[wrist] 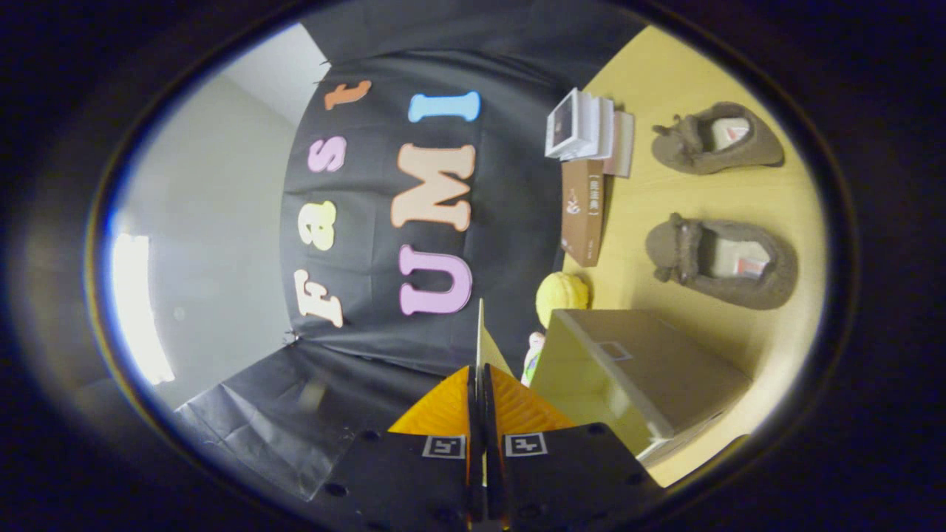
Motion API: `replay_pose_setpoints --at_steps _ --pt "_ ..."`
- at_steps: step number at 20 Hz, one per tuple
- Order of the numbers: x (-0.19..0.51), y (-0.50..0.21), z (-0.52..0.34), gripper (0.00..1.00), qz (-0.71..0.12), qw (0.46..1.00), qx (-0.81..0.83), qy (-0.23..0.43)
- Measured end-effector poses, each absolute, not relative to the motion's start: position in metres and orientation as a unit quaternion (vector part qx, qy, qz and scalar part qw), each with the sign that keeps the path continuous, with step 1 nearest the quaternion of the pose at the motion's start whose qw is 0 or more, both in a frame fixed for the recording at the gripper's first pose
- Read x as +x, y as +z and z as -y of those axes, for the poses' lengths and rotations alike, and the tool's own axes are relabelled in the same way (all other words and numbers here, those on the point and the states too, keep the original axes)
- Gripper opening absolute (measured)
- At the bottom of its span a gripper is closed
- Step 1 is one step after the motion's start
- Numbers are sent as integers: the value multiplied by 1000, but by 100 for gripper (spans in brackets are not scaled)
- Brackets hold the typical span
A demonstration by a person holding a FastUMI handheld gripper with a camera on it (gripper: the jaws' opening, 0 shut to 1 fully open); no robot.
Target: Open the storage box then place both shoes into the box .Put the left shoe in first, then the right shoe, with the right side of both shoes facing outward in a uniform manner.
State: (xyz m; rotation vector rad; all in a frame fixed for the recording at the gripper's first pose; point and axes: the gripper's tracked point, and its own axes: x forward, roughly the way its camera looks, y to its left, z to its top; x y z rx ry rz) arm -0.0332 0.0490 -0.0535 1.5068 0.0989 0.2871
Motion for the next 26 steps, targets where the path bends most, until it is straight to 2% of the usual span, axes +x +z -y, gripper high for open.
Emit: replay_pose_setpoints --at_steps 2,3,7,14,26 --pt "-55 -35 -55 6 -34 726 672 145" --pt "-7 -24 -81 5 -37 729 667 151" --pt "-45 8 -109 3 -43 738 650 177" --pt "-60 42 -208 3 -80 766 593 234" --pt "-89 -33 -359 3 -156 789 534 261"
